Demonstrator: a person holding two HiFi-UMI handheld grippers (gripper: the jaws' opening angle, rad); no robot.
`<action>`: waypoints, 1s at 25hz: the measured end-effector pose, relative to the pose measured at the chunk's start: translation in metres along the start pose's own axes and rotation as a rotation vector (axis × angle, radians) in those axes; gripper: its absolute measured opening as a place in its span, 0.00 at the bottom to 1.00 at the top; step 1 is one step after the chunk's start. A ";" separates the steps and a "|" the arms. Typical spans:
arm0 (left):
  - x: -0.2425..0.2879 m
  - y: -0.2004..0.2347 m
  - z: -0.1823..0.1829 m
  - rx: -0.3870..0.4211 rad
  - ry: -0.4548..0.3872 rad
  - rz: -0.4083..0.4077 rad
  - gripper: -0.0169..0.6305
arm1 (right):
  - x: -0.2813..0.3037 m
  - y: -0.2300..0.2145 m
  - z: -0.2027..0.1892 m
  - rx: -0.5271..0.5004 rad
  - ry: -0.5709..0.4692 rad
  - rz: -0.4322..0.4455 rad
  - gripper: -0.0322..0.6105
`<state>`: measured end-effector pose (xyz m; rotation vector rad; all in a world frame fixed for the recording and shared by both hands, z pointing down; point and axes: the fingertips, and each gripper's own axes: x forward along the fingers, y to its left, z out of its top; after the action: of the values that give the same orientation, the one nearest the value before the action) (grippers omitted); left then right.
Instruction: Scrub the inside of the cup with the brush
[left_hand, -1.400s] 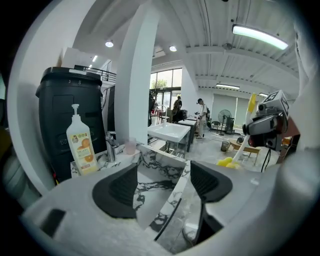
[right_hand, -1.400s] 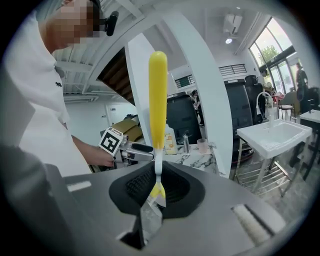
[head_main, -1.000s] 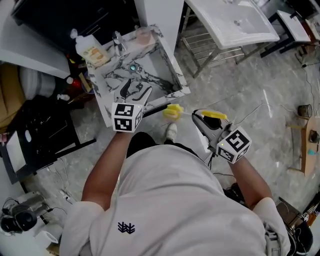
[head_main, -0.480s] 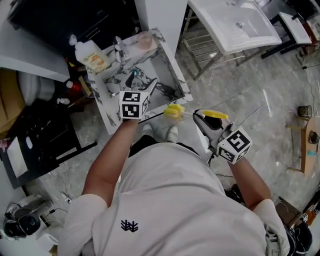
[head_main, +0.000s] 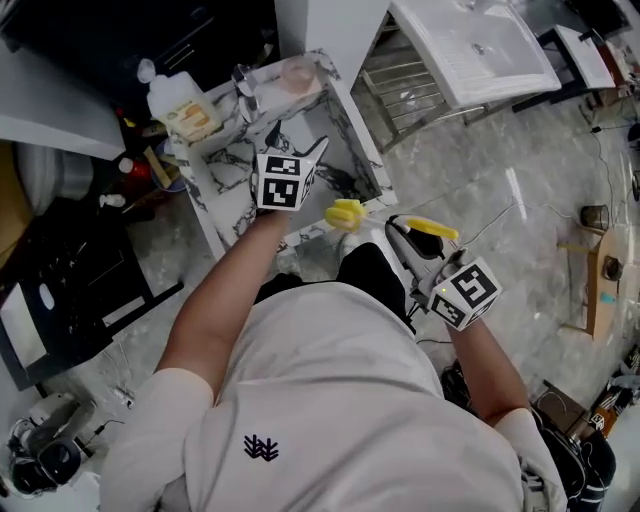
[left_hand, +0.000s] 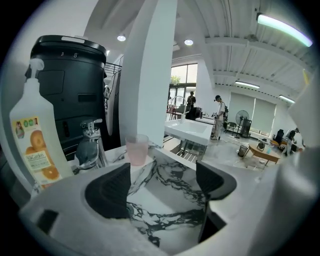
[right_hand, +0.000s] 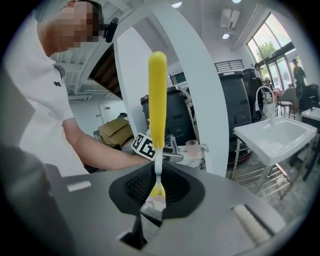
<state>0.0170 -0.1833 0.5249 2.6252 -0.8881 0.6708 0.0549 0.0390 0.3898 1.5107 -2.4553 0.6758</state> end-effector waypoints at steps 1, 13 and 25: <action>0.007 0.004 -0.001 -0.008 0.003 0.008 0.66 | 0.003 -0.001 0.000 -0.002 0.004 0.007 0.12; 0.102 0.054 0.007 -0.100 0.007 0.215 0.70 | 0.008 -0.087 0.021 -0.066 0.096 0.144 0.12; 0.158 0.092 0.004 -0.110 0.015 0.330 0.73 | -0.004 -0.155 0.018 -0.084 0.182 0.201 0.12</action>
<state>0.0717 -0.3335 0.6137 2.3965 -1.3303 0.6958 0.1948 -0.0251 0.4164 1.1294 -2.4815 0.7009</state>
